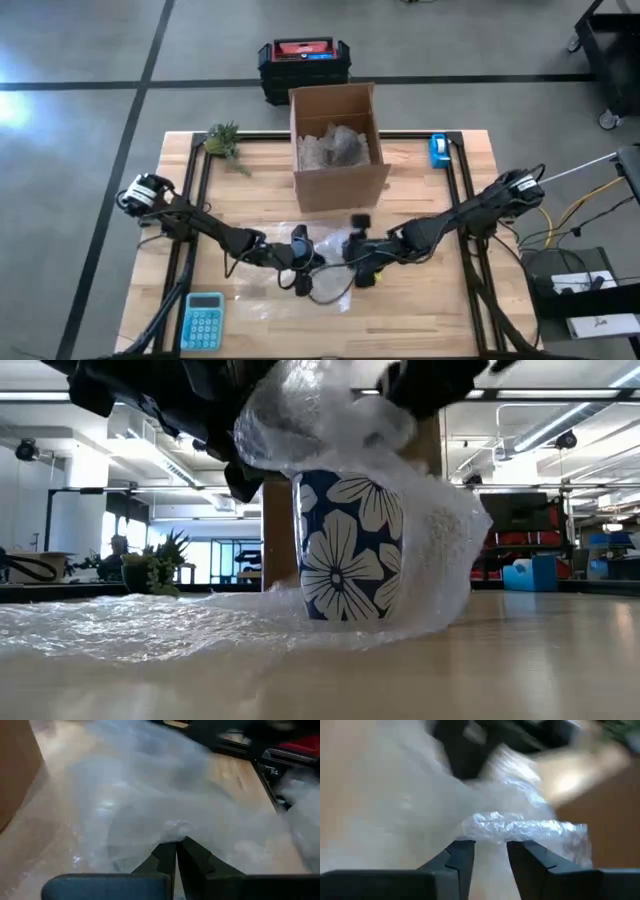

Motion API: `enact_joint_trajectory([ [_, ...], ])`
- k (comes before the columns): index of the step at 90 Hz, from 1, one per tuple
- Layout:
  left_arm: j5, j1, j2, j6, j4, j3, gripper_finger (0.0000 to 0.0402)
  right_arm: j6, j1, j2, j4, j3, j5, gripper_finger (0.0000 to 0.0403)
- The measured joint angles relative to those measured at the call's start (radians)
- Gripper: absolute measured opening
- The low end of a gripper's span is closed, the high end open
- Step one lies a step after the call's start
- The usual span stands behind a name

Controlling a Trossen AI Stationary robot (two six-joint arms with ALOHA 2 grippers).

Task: Wrap mug
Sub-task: Wrap the white mug with the bubble wrap

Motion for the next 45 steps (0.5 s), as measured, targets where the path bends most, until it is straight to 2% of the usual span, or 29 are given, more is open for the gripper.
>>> enact_joint_trajectory([
  [26,0.001,0.0,0.0,0.002,0.002,0.0,0.0,0.013,-0.016,0.12,0.042,0.007,-0.044,0.0021],
  [45,0.017,0.0,-0.039,0.008,-0.01,0.0,0.0,0.026,-0.035,0.132,0.037,0.01,-0.039,0.0001],
])
